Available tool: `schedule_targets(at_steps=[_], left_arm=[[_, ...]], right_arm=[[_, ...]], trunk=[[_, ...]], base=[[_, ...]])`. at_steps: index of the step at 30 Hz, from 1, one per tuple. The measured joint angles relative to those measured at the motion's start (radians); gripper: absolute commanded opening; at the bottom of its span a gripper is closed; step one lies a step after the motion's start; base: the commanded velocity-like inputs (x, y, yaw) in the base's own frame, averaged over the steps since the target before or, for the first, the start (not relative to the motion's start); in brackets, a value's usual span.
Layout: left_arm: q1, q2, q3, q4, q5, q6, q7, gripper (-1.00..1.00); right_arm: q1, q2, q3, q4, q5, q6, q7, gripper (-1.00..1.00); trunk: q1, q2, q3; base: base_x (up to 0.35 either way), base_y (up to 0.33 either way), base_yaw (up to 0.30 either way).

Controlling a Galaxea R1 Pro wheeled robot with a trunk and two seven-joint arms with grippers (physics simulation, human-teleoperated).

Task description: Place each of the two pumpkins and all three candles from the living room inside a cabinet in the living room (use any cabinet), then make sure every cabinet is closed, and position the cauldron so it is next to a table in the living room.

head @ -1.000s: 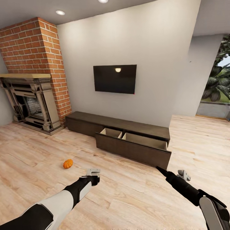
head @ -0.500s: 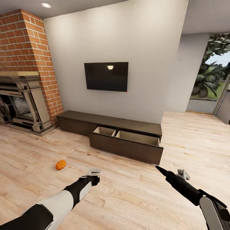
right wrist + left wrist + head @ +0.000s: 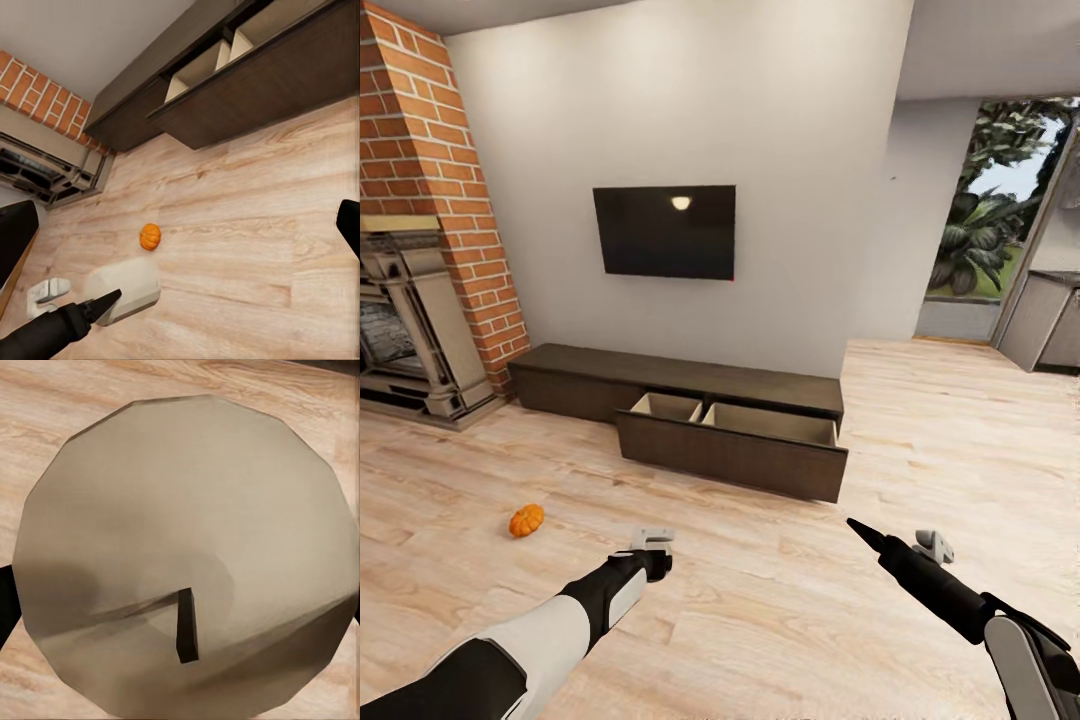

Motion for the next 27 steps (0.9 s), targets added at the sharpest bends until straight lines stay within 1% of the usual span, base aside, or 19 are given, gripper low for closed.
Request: schedule_targets(at_steps=[27], left_arm=[[0.0,0.0,0.0,0.0,0.0,0.0,0.0,-1.0]], right_arm=[[0.0,0.0,0.0,0.0,0.001,-0.002,-0.001,1.0]], trunk=[[0.0,0.0,-0.037]], base=[[0.0,0.0,-0.163]])
